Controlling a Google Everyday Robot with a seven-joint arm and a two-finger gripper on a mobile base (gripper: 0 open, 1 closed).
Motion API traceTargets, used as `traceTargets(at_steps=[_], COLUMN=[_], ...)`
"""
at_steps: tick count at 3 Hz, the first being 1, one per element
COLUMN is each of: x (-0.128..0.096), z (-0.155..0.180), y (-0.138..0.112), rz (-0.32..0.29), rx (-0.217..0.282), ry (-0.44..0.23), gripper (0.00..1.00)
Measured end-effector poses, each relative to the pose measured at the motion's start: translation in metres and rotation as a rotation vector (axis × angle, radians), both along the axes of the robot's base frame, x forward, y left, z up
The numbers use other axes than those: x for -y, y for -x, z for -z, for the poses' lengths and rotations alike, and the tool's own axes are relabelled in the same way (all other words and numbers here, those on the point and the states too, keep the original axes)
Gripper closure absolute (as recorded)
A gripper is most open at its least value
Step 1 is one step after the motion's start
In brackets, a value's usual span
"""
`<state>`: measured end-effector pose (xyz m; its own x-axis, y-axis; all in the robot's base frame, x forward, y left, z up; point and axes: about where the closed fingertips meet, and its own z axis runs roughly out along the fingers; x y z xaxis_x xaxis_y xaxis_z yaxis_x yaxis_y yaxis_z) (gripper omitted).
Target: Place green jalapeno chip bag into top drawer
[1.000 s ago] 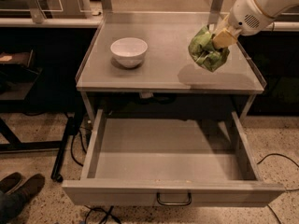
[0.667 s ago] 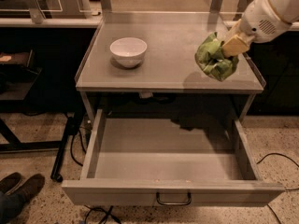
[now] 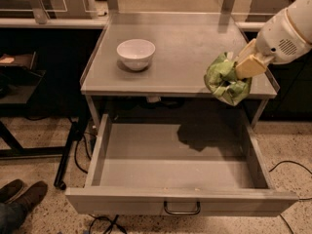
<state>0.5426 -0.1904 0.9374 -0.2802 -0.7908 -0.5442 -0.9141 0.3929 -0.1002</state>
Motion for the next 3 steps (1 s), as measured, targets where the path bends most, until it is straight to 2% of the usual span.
traceTargets(at_steps=[1,2,3], x=[-0.001,-0.020,-0.061], z=[0.004,0.023,0.085], y=[-0.001,0.020,0.046], rz=[0.006,-0.016,-0.082], rx=[-0.007,-0.050,-0.173], ry=[-0.019,-0.061,-0.086], gripper=[1.00,1.00,1.00])
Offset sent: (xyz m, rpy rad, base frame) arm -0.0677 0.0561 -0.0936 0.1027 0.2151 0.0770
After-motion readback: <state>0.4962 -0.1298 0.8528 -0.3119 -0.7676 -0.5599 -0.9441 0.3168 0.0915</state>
